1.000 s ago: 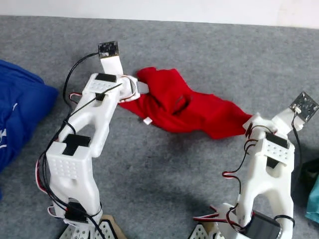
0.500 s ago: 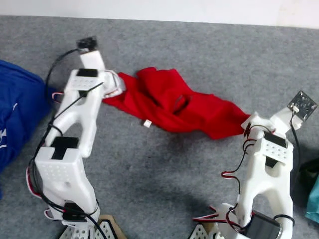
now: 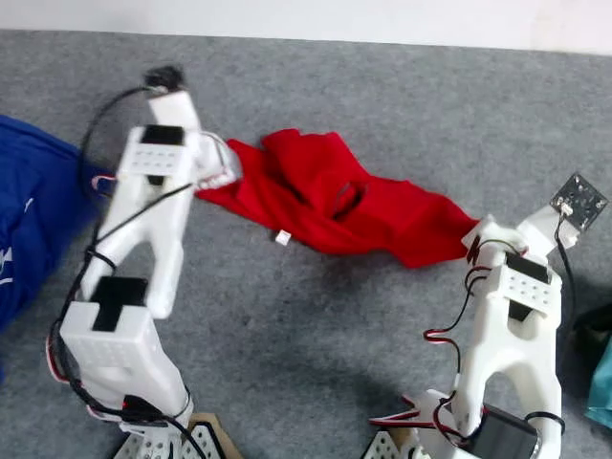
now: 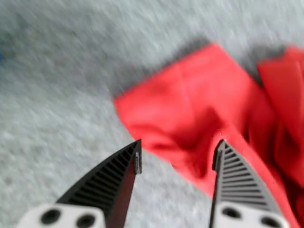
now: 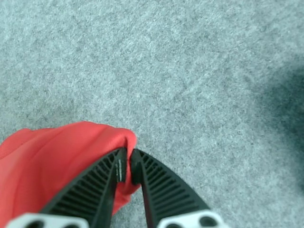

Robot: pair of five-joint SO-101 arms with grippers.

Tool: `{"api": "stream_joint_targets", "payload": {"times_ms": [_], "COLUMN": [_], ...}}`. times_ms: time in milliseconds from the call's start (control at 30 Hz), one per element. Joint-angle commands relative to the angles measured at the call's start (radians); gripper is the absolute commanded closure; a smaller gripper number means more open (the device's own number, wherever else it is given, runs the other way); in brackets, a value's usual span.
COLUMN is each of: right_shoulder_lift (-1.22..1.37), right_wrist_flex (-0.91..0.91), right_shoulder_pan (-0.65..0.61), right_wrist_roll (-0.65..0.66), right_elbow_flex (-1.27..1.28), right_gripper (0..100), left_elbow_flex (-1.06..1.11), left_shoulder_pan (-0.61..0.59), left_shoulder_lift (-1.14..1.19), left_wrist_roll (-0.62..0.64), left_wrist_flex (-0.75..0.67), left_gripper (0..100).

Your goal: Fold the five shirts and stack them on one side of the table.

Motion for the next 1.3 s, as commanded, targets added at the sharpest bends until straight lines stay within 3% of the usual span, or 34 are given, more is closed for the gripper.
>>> {"api": "stream_joint_targets", "payload": {"times_ms": [0,233,767,1000,1267], "right_shoulder_lift": [-0.019,-0.019,-0.019,-0.019,-0.019], "right_wrist_flex": [0.004,0.004,0.004,0.004,0.004], "right_shoulder_pan": [-0.008,-0.008,-0.008,-0.008,-0.01], "right_wrist_roll": [0.012,0.012,0.012,0.012,0.012], "right_elbow_flex": [-0.018,-0.018,-0.018,-0.018,-0.018], "right_gripper": [99.1,99.1,99.1,99.1,99.1], "left_elbow_flex": [0.076,0.108,0.028,0.028,0.027], "left_shoulder_pan": [0.09,0.101,0.157,0.157,0.17], "left_shoulder_lift": [-0.093,-0.025,0.056,0.058,0.051], "left_wrist_roll": [-0.084,-0.097,-0.095,-0.097,-0.097], "left_wrist_flex": [0.012,-0.112,-0.114,-0.132,-0.132], "left_gripper": [75,75,75,89,89]}}
